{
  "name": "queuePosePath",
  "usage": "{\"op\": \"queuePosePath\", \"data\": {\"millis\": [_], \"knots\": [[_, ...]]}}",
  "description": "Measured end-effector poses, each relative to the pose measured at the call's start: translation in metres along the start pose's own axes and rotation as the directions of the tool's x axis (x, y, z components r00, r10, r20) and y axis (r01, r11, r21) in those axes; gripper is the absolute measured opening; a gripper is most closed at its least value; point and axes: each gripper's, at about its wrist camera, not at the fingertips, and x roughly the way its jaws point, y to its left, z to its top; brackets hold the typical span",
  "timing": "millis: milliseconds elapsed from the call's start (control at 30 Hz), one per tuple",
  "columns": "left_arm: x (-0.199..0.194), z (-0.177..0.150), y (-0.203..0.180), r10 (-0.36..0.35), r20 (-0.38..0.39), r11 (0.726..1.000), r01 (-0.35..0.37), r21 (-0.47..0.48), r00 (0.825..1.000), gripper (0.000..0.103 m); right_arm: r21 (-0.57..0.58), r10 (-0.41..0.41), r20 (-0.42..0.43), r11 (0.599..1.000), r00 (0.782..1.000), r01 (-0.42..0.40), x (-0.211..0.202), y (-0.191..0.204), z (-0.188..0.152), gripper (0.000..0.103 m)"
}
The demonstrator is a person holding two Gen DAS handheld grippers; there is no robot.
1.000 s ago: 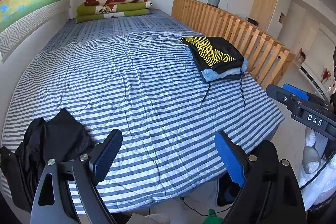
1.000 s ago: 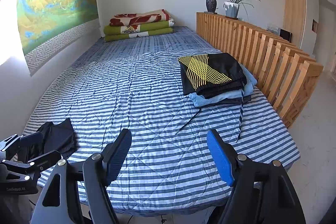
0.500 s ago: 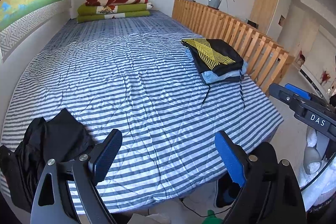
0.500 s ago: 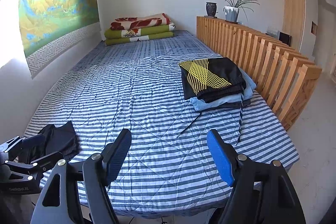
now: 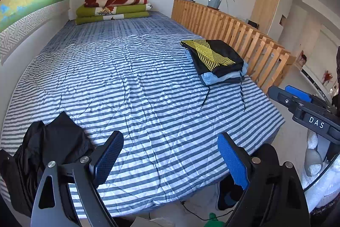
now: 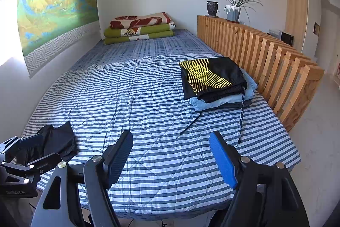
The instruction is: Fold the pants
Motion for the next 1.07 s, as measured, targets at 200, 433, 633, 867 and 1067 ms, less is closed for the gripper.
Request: {"op": "queuePosePath", "data": {"millis": [200,433,633,867,1067], "knots": [[0.0,0.0,-0.001,-0.001,0.001,1.0,0.001,0.003,1.0,0.092,0.002,0.002,0.001,1.0,1.0,-0.002,0.0,-0.001,0.0,0.071],[-0.001,0.001,-0.004,-0.001,0.002,1.0,0.001,0.006,1.0,0.093,0.002,0.002,-0.001,1.0,1.0,-0.002,0.0,0.0,0.0,0.071],[0.0,0.0,-0.004,0.003,0.002,1.0,-0.003,-0.008,1.0,0.095,-0.002,0.002,-0.011,1.0,1.0,-0.002,0.001,0.002,-0.002,0.071],[0.003,0.0,0.004,0.014,0.0,0.999,-0.014,-0.034,1.0,0.095,-0.004,0.002,-0.02,1.0,1.0,-0.002,0.006,0.004,-0.003,0.071],[0.006,-0.002,0.006,0.02,0.004,0.999,-0.02,-0.029,1.0,0.095,0.003,0.001,-0.032,1.0,1.0,-0.001,0.011,0.003,-0.006,0.071]]}}
